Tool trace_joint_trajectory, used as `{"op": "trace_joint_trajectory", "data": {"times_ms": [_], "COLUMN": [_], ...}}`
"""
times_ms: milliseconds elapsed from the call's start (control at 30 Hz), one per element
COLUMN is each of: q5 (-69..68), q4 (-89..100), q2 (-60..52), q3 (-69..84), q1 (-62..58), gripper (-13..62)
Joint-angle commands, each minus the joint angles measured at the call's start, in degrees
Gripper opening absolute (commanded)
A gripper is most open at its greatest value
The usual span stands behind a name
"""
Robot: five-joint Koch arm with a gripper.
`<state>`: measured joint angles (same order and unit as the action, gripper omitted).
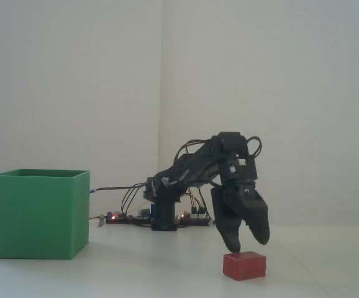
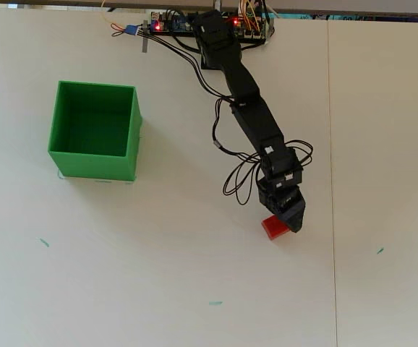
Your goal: Grasp a red block and put it in the green bin.
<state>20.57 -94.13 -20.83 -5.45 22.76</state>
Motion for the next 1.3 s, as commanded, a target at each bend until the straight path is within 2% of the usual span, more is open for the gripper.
{"op": "trace_joint_trajectory", "data": {"times_ms": [0,800,867,900,933,967,1033,1067,1267], "q5": [0.1,1.1,0.1,-2.5,-10.7,-15.5,-16.0,-16.7,-18.2], "q4": [0.5,3.3,3.2,2.9,2.9,2.9,1.8,0.1,-3.9], "q2": [-0.3,6.2,6.5,6.5,6.5,6.5,6.5,6.4,5.7], "q3": [-4.6,-6.2,-6.2,-6.3,-6.3,-6.3,-6.3,-6.3,-6.3], "q1": [-0.6,-1.0,-1.1,-1.4,-1.7,-1.9,-2.1,-2.3,-4.6], "gripper": [36.9,36.5,27.1,18.7,8.1,6.8,6.2,3.7,3.7]}}
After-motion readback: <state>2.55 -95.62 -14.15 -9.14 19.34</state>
